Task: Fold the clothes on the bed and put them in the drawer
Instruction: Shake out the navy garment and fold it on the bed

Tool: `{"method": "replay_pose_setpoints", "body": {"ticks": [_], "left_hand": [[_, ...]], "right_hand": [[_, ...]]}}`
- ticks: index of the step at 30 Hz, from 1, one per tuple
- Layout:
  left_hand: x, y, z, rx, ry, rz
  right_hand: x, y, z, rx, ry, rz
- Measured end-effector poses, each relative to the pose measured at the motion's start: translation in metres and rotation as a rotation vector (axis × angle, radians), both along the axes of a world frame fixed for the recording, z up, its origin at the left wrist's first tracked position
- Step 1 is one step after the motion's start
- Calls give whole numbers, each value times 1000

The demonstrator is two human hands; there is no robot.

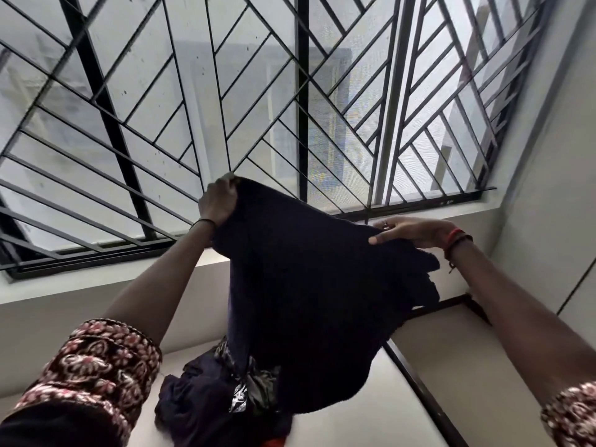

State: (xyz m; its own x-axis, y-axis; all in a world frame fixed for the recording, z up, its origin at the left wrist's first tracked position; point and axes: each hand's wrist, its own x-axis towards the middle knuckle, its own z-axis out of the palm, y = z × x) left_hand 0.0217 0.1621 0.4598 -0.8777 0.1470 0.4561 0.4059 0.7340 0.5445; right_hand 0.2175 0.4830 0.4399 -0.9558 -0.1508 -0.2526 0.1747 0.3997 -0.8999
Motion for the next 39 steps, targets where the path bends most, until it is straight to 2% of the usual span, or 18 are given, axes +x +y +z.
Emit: {"method": "replay_pose_setpoints", "body": {"ticks": [3, 6, 8, 11, 15, 17, 19, 21, 23, 25, 28, 31, 36, 39], "left_hand": [[-8, 1, -14, 13, -74, 36], [-19, -1, -30, -4, -147, -6], [-24, 1, -44, 8, -204, -63], [-11, 16, -56, 130, -260, -149], [60, 42, -50, 484, -465, -477], [94, 49, -52, 602, -544, -599], [118, 57, -66, 614, -576, -749], [131, 67, -86, 525, -564, -843], [127, 80, -112, 400, -492, -835], [119, 86, -127, 366, -374, -747], [103, 83, -124, 425, -318, -579], [88, 72, -104, 534, -360, -549], [62, 64, -64, 642, -395, -603], [58, 67, -43, 644, -390, -670]], "right_hand": [[-8, -11, 4, -150, 27, -25], [-23, -28, 11, -339, 101, -154], [-34, -38, 17, -388, 152, -270], [-48, -51, 27, -492, 169, -414], [-57, -70, 35, -608, 161, -470], [-62, -77, 39, -626, 158, -507], [-64, -78, 41, -632, 172, -557], [-66, -74, 42, -568, 197, -622], [-66, -67, 44, -472, 210, -641], [-62, -58, 47, -481, 239, -647], [-56, -35, 50, -466, 308, -717], [-49, -11, 45, -450, 345, -820], [-31, 1, 14, -598, 214, -813], [-21, -10, 2, -575, 95, -753]]}}
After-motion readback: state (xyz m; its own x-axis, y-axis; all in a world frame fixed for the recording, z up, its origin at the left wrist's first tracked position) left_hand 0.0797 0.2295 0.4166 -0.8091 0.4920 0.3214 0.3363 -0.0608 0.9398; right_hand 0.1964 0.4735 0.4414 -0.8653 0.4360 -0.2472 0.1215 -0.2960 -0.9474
